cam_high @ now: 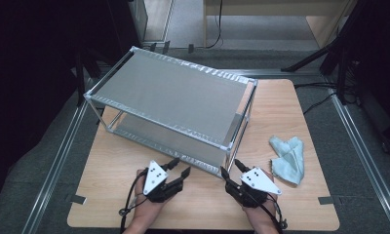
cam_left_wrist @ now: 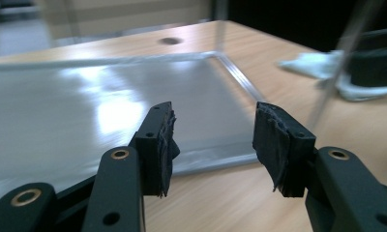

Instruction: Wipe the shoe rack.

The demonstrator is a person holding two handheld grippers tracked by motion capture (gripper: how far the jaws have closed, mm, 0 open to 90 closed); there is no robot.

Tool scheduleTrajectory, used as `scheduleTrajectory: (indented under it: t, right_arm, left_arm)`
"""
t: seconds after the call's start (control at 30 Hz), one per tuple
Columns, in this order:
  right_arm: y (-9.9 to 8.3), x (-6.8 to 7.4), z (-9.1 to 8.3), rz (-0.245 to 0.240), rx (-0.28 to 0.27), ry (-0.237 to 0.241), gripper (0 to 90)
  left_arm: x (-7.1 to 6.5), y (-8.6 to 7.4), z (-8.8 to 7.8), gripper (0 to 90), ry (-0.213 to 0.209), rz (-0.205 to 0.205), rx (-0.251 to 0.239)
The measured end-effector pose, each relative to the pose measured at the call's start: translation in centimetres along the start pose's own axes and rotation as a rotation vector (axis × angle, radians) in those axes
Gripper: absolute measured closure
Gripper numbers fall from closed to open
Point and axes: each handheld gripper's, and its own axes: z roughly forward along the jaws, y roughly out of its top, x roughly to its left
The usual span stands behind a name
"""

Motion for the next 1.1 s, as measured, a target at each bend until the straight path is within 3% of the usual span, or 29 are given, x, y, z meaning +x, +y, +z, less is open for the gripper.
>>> scheduleTrajectory:
  t: [0.13, 0.3, 0.43, 0.53, 0.7, 0.83, 1.03, 1.1]
  right_arm:
    - [0.0, 0.1, 0.6, 0.009, 0.008, 0.011, 69.6]
    - [-0.3, -0.6, 0.4, -0.008, 0.018, 0.024, 81.4]
    - [-0.3, -1.7, -0.2, -0.016, 0.025, 0.004, 81.9]
    - [-0.4, -3.0, -0.9, -0.018, 0.029, -0.035, 82.0]
    - [-0.7, -5.4, -1.9, 0.015, 0.029, -0.088, 81.7]
    - [-0.9, -6.8, -2.5, 0.043, 0.025, -0.125, 81.4]
    - [-1.1, -7.2, -2.8, 0.051, 0.024, -0.121, 81.4]
    - [-1.0, -7.2, -2.8, 0.056, 0.026, -0.117, 81.2]
  left_arm:
    - [3.0, -0.8, -1.3, 49.8, 0.123, -0.042, 0.004]
    - [6.6, -1.5, -2.3, 49.7, 0.227, -0.094, 0.016]
    - [8.9, -2.0, -2.4, 49.5, 0.301, -0.120, 0.025]
    - [10.6, -2.3, -2.5, 49.2, 0.353, -0.163, 0.025]
    - [12.9, -2.3, -2.3, 48.5, 0.467, -0.206, 0.044]
    - [14.4, -1.7, -2.2, 48.2, 0.562, -0.211, 0.034]
    - [17.0, 0.0, -1.5, 51.2, 0.613, -0.206, 0.066]
    - [18.0, 0.4, -1.5, 57.1, 0.598, -0.219, 0.062]
